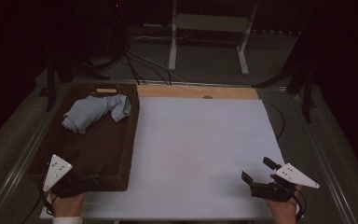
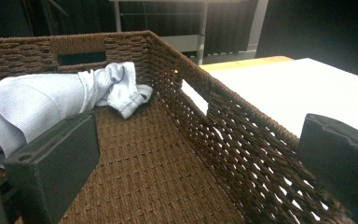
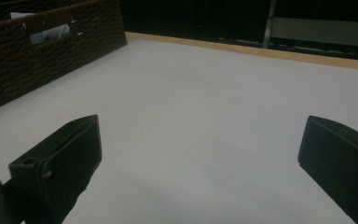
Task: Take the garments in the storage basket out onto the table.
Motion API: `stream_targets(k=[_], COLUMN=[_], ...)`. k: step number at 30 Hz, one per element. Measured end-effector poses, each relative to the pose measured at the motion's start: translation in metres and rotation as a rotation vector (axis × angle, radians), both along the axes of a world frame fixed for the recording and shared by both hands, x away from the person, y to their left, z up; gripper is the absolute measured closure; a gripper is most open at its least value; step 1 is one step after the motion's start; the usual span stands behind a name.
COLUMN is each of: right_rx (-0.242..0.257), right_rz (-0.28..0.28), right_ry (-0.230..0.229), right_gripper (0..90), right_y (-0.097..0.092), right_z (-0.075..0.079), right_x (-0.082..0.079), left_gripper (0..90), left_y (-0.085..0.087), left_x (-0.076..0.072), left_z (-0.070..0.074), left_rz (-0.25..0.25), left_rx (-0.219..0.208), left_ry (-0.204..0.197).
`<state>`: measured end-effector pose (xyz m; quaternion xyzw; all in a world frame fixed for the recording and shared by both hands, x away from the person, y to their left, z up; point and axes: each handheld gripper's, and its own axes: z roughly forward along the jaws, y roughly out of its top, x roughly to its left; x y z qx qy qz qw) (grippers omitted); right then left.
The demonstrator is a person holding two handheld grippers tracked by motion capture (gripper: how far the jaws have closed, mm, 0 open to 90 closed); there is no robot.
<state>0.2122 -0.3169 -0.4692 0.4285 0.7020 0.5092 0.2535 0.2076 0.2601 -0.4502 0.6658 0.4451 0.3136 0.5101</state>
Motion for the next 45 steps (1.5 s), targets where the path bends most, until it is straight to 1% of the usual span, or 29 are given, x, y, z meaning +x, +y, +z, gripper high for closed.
stream_targets(k=[2,5,7,8,12,13,14,15,17,18,19,20,21,22,24,26,27,28,31,33,37,41,45], right_rx=[-0.012,-0.013,-0.014,-0.014,-0.020,-0.022,-0.022,-0.032,-0.030,-0.028,-0.029,-0.030,-0.029,-0.029,-0.029,-0.037,-0.042,-0.042,-0.038,-0.031,-0.034,-0.038,-0.038], right_rz=[-0.001,0.000,-0.005,-0.006,-0.009,-0.005,-0.005,-0.010,-0.012,-0.014,-0.014,-0.014,-0.014,-0.014,-0.010,-0.007,-0.004,-0.004,-0.009,-0.011,-0.009,-0.007,-0.005], right_ry=[-0.003,0.004,0.029,0.031,0.028,0.032,0.032,0.030,0.022,0.019,0.019,0.022,0.022,0.020,0.023,0.023,0.023,0.021,0.023,0.029,0.039,0.038,0.035], right_gripper=[0.0,0.0,0.0,0.0,0.0,0.0,0.0,0.0,0.0,0.0,0.0,0.0,0.0,0.0,0.0,0.0,0.0,0.0,0.0,0.0,0.0,0.0,0.0], right_y=[0.000,-0.001,-0.002,-0.003,-0.002,-0.001,-0.001,-0.001,-0.001,-0.001,-0.001,-0.001,-0.001,-0.001,0.000,0.001,0.001,0.002,0.001,0.001,0.001,0.003,0.004], right_z=[0.000,0.000,-0.002,-0.002,-0.001,-0.001,-0.001,-0.002,-0.001,-0.001,-0.001,-0.001,-0.001,-0.001,-0.001,-0.001,-0.002,-0.002,-0.002,-0.002,-0.003,-0.003,-0.004], right_x=[0.000,0.001,0.003,0.004,0.003,0.003,0.003,0.003,0.002,0.002,0.002,0.002,0.002,0.002,0.001,0.001,0.001,0.001,0.001,0.002,0.004,0.004,0.004], left_gripper=[0.3,0.3,0.3,0.3,0.3,0.3,0.3,0.3,0.3,0.3,0.4,0.4,0.4,0.4,0.5,0.4,0.5,0.4,0.4,0.4,0.3,0.3,0.2], left_y=[0.000,0.000,0.000,0.000,0.000,0.001,0.001,0.001,0.001,0.000,0.000,0.000,0.000,0.000,0.000,0.000,0.000,0.001,0.001,0.001,0.002,0.002,0.001], left_x=[0.000,0.000,0.000,0.000,0.001,0.001,0.001,0.001,0.001,0.001,0.001,0.001,0.000,0.000,0.000,-0.001,-0.001,0.000,0.002,0.003,0.008,0.012,0.016], left_z=[0.000,0.000,0.000,0.000,0.001,0.002,0.002,0.002,0.003,0.004,0.006,0.006,0.010,0.010,0.014,0.019,0.024,0.028,0.036,0.040,0.046,0.052,0.055], left_rz=[0.000,0.000,0.000,0.005,0.009,0.006,0.006,0.005,0.006,0.009,0.009,0.009,0.003,0.003,-0.011,-0.017,-0.012,-0.016,-0.020,-0.027,-0.031,-0.038,-0.042], left_rx=[0.000,-0.001,-0.008,-0.011,-0.011,-0.019,-0.019,-0.019,-0.010,0.010,0.021,0.021,0.024,0.024,0.026,0.035,0.038,0.032,0.044,0.038,0.052,0.062,0.072], left_ry=[-0.001,0.003,-0.001,0.002,0.011,0.015,0.015,0.017,0.018,0.012,0.006,0.006,-0.009,-0.009,-0.024,-0.036,-0.036,-0.023,0.004,0.005,0.006,0.018,0.021])
